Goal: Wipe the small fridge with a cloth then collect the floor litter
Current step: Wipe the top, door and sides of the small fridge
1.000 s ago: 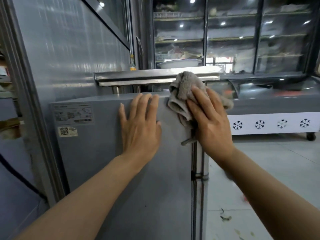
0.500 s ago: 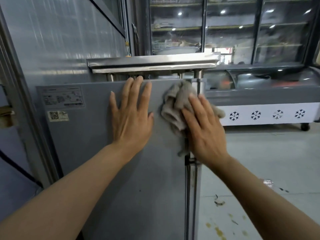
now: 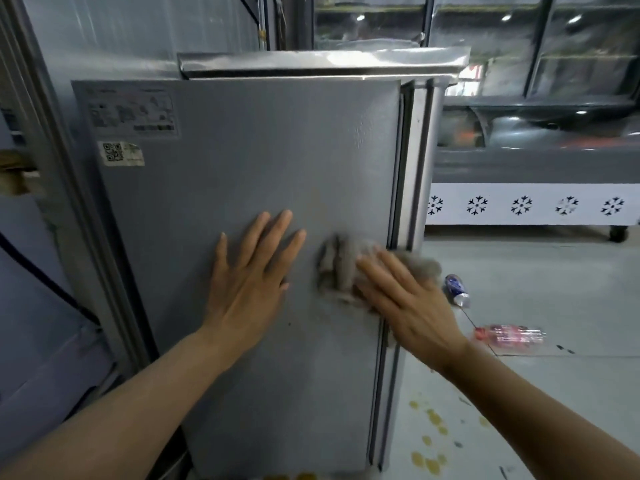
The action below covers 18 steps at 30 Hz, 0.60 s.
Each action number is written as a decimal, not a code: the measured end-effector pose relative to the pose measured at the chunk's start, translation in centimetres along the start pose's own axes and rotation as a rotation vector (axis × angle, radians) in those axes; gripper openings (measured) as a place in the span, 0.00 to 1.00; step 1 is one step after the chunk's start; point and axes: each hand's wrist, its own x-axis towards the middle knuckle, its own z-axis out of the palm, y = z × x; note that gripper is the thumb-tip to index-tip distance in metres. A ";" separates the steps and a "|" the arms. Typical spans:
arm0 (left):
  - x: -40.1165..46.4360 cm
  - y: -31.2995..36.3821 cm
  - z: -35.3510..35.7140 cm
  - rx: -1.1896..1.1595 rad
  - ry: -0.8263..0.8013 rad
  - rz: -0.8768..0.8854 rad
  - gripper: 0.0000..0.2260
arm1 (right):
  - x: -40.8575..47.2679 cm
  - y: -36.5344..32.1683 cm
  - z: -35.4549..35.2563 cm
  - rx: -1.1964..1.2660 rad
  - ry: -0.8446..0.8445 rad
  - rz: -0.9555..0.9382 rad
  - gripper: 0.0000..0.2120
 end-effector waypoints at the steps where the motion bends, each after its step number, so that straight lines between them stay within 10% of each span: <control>1: 0.0 -0.2 0.0 -0.006 0.002 0.002 0.40 | 2.1 0.6 -0.5 0.023 0.045 0.036 0.23; 6: 0.1 -0.9 0.2 -0.020 0.018 0.013 0.42 | 6.1 0.2 0.4 0.143 0.246 0.149 0.20; 12: -0.4 -1.9 0.1 -0.014 0.018 0.055 0.42 | -1.0 -5.7 2.8 0.167 -0.077 -0.156 0.22; 18: -2.3 -4.6 -0.3 0.012 0.002 -0.024 0.39 | 7.1 -3.4 0.7 0.118 0.110 -0.025 0.22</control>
